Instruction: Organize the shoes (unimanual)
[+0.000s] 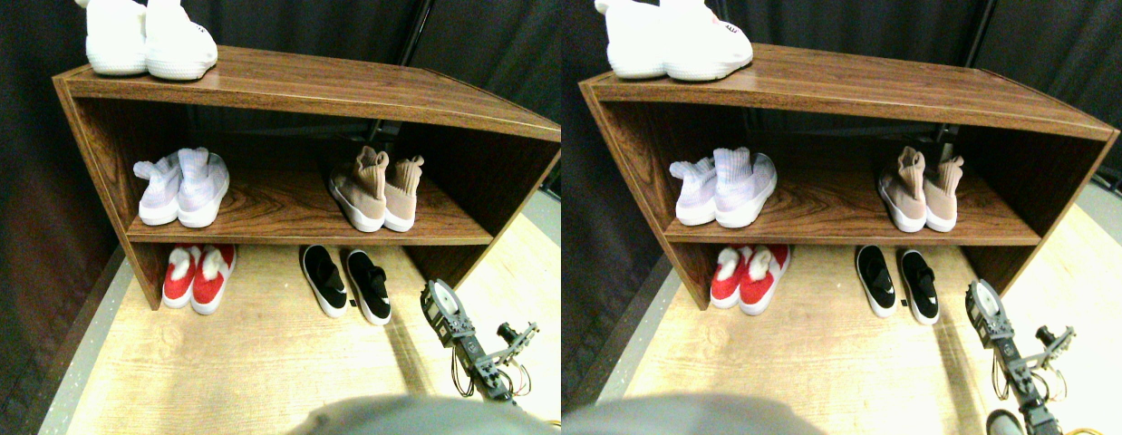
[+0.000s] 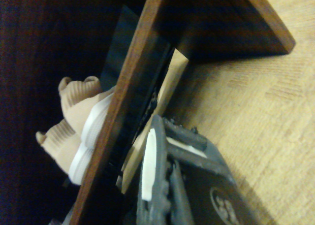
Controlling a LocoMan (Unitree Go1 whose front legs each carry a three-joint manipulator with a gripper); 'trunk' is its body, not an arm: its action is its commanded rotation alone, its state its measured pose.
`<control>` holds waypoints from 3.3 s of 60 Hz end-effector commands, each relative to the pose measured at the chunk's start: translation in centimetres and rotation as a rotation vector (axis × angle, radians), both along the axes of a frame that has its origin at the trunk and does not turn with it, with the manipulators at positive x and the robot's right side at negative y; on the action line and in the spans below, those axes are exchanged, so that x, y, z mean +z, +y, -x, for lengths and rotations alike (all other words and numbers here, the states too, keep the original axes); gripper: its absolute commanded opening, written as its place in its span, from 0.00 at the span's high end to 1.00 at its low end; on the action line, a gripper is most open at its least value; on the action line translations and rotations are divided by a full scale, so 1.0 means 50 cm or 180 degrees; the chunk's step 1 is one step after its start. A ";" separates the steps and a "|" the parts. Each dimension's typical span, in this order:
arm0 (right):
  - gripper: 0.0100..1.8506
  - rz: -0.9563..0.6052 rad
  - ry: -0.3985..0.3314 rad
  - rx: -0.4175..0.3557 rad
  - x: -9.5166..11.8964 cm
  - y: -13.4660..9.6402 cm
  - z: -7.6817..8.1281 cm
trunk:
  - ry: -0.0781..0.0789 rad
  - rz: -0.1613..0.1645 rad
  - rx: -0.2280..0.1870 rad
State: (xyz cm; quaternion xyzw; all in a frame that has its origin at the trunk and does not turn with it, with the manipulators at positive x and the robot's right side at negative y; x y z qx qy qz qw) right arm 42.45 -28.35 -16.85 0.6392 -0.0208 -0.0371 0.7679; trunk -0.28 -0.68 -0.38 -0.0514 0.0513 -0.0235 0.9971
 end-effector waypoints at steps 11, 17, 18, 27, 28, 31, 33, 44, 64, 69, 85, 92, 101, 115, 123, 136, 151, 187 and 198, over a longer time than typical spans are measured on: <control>0.97 -0.0080 -0.0012 -0.0147 -0.022 -0.005 -0.048 | 0.0031 0.0106 0.0054; 0.97 -0.0062 0.0014 -0.0217 -0.027 -0.013 -0.071 | 0.0025 0.0115 0.0063; 0.97 -0.0043 0.0015 -0.0222 -0.028 -0.014 -0.073 | 0.0025 0.0115 0.0063; 0.97 0.0009 0.0072 -0.0330 -0.042 -0.023 -0.092 | 0.0026 0.0122 0.0084; 0.97 0.0018 0.0074 -0.0342 -0.043 -0.024 -0.093 | 0.0026 0.0122 0.0084; 0.97 -0.0103 0.0101 -0.0327 -0.055 -0.025 -0.097 | 0.0029 0.0124 0.0097; 0.97 -0.0105 0.0139 -0.0371 -0.058 -0.023 -0.097 | 0.0035 0.0124 0.0107; 0.97 -0.0138 0.0219 -0.0336 -0.077 -0.014 -0.099 | 0.0050 0.0136 0.0153; 0.97 -0.0122 0.0407 -0.0305 -0.095 0.016 -0.105 | 0.0074 0.0158 0.0202; 0.97 -0.0138 0.0436 -0.0340 -0.096 0.024 -0.105 | 0.0083 0.0162 0.0212; 0.97 -0.0150 0.0420 -0.0254 -0.102 0.034 -0.113 | 0.0082 0.0178 0.0239; 0.97 -0.0177 0.0458 -0.0240 -0.104 0.040 -0.119 | 0.0083 0.0188 0.0252; 0.97 -0.0160 0.0456 -0.0123 -0.105 0.051 -0.123 | 0.0079 0.0207 0.0267; 0.97 -0.0143 0.0516 -0.0110 -0.107 0.063 -0.131 | 0.0064 0.0226 0.0289; 0.97 -0.0192 0.0540 -0.0121 -0.108 0.065 -0.140 | 0.0070 0.0228 0.0297; 0.97 -0.0245 0.0589 -0.0094 -0.112 0.088 -0.144 | 0.0079 0.0232 0.0311; 0.97 -0.0141 0.0569 -0.0150 -0.113 0.072 -0.151 | 0.0076 0.0224 0.0286; 0.97 0.0101 0.0152 -0.0421 -0.032 -0.007 -0.111 | -0.0038 0.0090 0.0060; 0.97 0.0099 -0.0060 -0.0234 0.012 -0.009 -0.064 | -0.0093 0.0083 0.0031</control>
